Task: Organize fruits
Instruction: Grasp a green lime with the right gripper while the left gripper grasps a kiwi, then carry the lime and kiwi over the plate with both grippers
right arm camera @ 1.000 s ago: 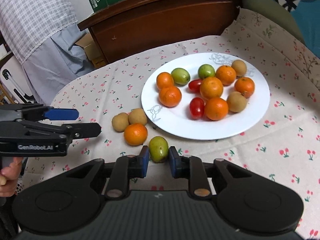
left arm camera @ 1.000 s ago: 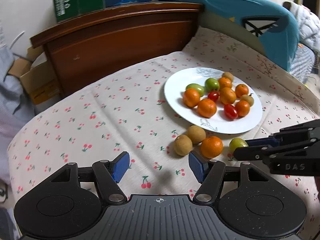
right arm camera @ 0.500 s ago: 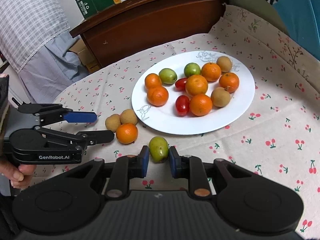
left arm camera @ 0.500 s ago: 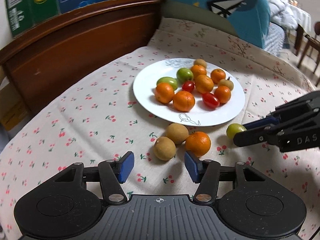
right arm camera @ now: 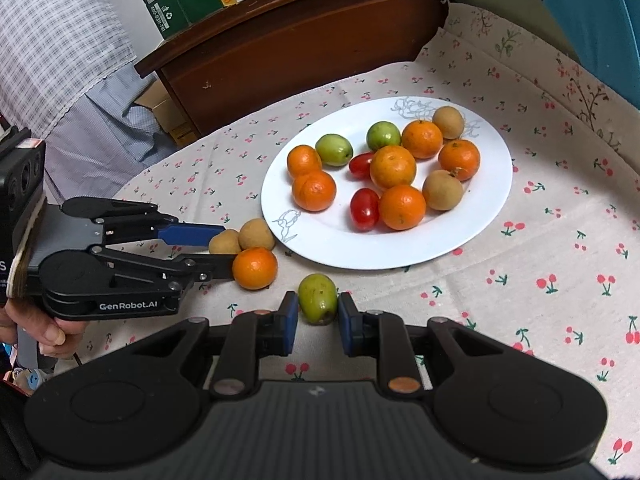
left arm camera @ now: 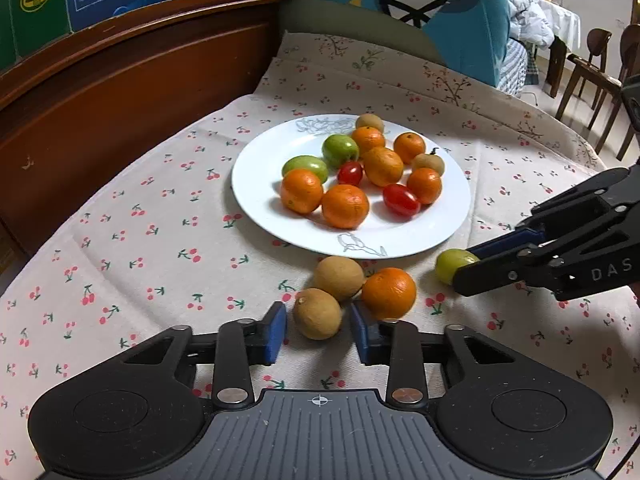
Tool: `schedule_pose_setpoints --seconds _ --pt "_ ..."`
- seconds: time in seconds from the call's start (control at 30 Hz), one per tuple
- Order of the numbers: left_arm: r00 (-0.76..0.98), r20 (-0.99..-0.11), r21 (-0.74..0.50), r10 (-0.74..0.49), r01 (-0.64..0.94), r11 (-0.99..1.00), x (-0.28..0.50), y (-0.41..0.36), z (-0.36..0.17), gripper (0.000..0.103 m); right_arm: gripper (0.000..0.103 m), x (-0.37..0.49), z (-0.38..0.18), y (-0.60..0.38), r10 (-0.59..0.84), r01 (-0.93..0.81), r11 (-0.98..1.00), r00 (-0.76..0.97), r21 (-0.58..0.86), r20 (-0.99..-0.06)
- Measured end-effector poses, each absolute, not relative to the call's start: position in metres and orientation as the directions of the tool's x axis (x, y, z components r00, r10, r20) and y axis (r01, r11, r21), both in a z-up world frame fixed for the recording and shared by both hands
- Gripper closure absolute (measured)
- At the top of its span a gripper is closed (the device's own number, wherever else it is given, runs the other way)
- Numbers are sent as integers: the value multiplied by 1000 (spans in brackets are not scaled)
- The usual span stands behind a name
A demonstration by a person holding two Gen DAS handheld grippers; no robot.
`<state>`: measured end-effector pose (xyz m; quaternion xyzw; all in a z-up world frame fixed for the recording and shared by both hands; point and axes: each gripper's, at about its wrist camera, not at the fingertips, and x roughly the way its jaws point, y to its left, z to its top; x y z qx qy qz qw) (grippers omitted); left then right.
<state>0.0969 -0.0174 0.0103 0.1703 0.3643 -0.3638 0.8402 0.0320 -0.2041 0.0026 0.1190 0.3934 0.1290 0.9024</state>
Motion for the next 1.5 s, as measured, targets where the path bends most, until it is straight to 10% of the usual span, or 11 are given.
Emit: schedule_pose_setpoints --seconds 1.5 --pt "672 -659 -56 -338 404 913 37 -28 73 80 82 26 61 -217 388 -186 902 747 390 -540"
